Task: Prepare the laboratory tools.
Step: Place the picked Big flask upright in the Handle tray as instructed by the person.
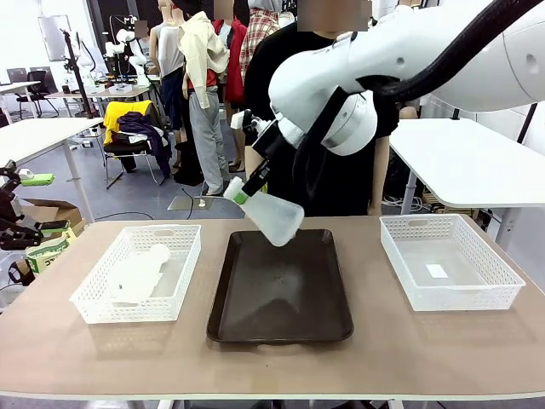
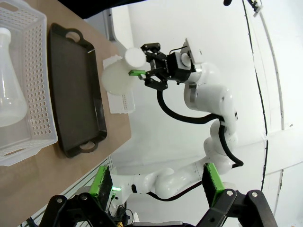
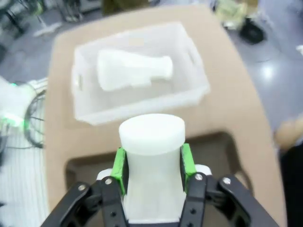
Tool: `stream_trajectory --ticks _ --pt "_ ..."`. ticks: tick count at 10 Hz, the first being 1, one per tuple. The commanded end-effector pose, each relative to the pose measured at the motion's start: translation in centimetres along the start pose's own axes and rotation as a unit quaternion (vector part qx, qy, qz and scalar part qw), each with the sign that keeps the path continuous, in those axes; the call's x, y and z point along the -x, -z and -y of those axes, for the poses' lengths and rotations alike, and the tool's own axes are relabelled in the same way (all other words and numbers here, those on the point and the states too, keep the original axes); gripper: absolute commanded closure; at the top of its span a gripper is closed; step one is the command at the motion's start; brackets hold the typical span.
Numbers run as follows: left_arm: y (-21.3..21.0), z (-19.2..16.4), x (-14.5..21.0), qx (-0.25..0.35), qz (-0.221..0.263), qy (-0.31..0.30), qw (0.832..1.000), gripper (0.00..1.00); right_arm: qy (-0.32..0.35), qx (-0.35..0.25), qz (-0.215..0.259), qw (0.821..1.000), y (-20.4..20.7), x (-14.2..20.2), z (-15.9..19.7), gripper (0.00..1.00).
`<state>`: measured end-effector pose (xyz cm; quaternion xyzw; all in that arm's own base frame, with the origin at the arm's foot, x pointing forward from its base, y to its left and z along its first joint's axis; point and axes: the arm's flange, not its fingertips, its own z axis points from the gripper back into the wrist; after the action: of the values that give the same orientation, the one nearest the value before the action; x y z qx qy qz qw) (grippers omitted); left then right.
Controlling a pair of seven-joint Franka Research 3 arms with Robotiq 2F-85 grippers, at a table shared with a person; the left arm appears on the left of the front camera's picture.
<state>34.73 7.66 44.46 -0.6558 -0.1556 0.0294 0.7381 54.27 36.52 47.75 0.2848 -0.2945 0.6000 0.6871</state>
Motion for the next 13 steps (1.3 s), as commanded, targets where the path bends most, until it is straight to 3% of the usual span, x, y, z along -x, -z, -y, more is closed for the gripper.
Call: stream_trajectory --ticks 1,3,5,6,10,11,13 --pt "-0.2 0.0 0.2 0.002 -0.003 0.005 1.0 0.0 -0.055 -0.132 0.1 0.985 -1.7 6.2 0.9 1.0" --pt "-0.2 0.0 0.2 0.002 -0.003 0.005 1.0 0.0 -0.055 -0.145 0.159 0.975 -1.9 7.4 2.4 1.0" --pt "-0.2 0.0 0.2 0.002 -0.003 0.005 1.0 0.0 -0.005 -0.125 0.149 0.981 -1.8 7.9 3.0 1.0" --pt "-0.2 0.0 0.2 0.002 -0.003 0.005 1.0 0.0 -0.06 -0.133 0.172 0.974 -2.0 7.2 3.8 1.0" --pt "-0.2 0.0 0.2 0.002 -0.003 0.005 1.0 0.0 -0.054 -0.135 0.156 0.977 -1.8 7.7 4.0 1.0" --pt "-0.2 0.0 0.2 0.002 -0.003 0.005 1.0 0.0 -0.08 -0.174 0.167 0.967 -0.9 8.1 4.3 1.0" --pt "-0.2 0.0 0.2 0.002 -0.003 0.005 1.0 0.0 -0.098 -0.188 0.228 0.95 -0.1 9.7 4.9 1.0"
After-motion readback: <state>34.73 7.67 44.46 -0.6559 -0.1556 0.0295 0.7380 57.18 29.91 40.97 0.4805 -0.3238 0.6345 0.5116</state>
